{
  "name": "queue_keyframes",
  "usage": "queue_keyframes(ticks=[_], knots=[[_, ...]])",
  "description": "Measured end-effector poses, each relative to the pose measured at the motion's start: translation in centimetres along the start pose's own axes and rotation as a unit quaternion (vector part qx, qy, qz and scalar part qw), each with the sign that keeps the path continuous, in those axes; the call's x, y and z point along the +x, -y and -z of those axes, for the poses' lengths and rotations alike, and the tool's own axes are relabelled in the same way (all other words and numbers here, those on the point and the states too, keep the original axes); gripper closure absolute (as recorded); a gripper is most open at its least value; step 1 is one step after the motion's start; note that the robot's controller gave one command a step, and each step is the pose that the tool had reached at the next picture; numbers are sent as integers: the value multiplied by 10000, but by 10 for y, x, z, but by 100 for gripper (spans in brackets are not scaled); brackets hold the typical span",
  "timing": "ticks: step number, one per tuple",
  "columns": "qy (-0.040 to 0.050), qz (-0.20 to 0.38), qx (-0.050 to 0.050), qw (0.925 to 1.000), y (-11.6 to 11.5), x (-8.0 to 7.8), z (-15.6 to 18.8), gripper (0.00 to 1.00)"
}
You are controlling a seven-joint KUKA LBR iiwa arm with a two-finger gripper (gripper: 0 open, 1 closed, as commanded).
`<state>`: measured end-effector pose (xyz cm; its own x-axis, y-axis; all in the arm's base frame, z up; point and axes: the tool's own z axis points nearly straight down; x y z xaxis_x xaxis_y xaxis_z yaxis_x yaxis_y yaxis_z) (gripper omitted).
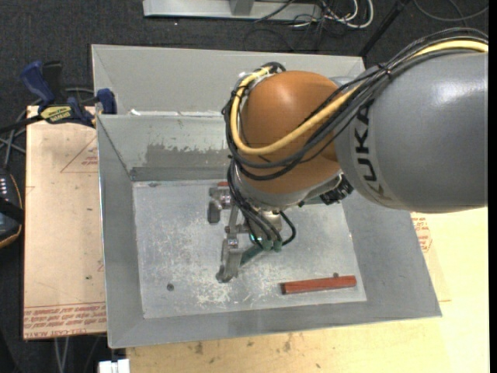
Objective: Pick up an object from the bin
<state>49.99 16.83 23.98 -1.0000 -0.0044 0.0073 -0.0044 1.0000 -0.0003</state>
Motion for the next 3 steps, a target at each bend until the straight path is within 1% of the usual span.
queue_keyframes(ticks=[1,2,3], knots=[[38,-19,-7,10000,1,-2,4,0],[55,413,-8,9991,23,-4,-52,0],[49,523,-4,9986,91,-34,-79,0]])
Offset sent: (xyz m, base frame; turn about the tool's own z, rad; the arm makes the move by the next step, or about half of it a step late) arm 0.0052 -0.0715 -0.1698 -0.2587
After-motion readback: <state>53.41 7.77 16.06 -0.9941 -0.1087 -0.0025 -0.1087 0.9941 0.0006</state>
